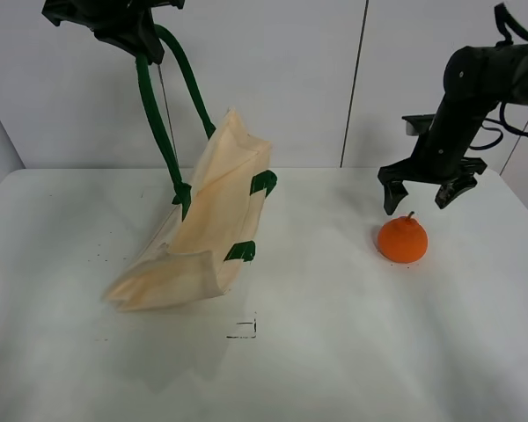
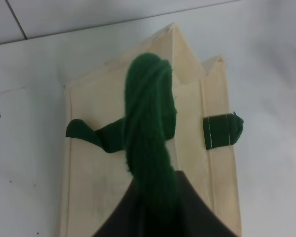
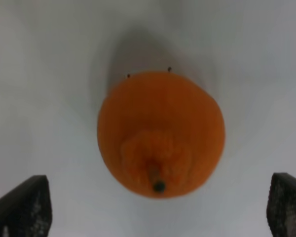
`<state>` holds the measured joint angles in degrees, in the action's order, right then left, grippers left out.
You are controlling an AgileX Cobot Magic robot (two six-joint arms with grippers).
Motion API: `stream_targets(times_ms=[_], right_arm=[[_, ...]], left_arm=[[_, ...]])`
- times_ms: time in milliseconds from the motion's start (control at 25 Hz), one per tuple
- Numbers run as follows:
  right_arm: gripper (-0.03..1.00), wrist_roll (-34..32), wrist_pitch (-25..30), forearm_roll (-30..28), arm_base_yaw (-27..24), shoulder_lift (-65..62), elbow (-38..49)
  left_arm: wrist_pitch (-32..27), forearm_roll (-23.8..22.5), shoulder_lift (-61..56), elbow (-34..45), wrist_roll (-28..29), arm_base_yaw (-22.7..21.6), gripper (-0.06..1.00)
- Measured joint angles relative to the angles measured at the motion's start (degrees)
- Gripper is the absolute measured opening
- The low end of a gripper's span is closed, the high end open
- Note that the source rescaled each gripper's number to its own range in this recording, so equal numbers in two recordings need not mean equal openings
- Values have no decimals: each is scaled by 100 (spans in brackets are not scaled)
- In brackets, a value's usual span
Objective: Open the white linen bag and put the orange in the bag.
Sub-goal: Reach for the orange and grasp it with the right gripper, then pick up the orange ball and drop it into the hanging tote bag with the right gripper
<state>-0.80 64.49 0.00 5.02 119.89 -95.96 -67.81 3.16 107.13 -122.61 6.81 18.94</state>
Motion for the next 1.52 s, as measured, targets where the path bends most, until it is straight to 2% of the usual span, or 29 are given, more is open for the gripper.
stream_targets(times_ms=[560, 600, 640, 680, 760, 800, 840, 1080, 1280, 1400, 1520], right_arm=[[100, -36, -178, 0, 0, 1114, -21], [95, -36, -187, 0, 0, 1128, -21], [86, -36, -192, -37, 0, 1128, -31], [70, -36, -192, -64, 0, 1128, -40], [25, -79, -169, -127, 0, 1128, -71], [8, -98, -130, -165, 0, 1121, -79], [0, -104, -92, -186, 0, 1108, -88], [1, -70, 30, -165, 0, 733, -88], [1, -43, 134, 0, 0, -233, -88], [1, -13, 348, 197, 0, -750, -210], [1, 80, 543, 553, 5, -879, -697]], left_arm=[[0, 0, 0, 0, 0, 0, 0], [0, 0, 0, 0, 0, 0, 0], [0, 0, 0, 0, 0, 0, 0], [0, 0, 0, 0, 0, 0, 0], [0, 0, 0, 0, 0, 0, 0], [0, 0, 0, 0, 0, 0, 0], [0, 0, 0, 0, 0, 0, 0], [0, 0, 0, 0, 0, 0, 0], [0, 5, 0, 0, 0, 0, 0], [0, 5, 0, 0, -5, 0, 0], [0, 15, 0, 0, -5, 0, 0]])
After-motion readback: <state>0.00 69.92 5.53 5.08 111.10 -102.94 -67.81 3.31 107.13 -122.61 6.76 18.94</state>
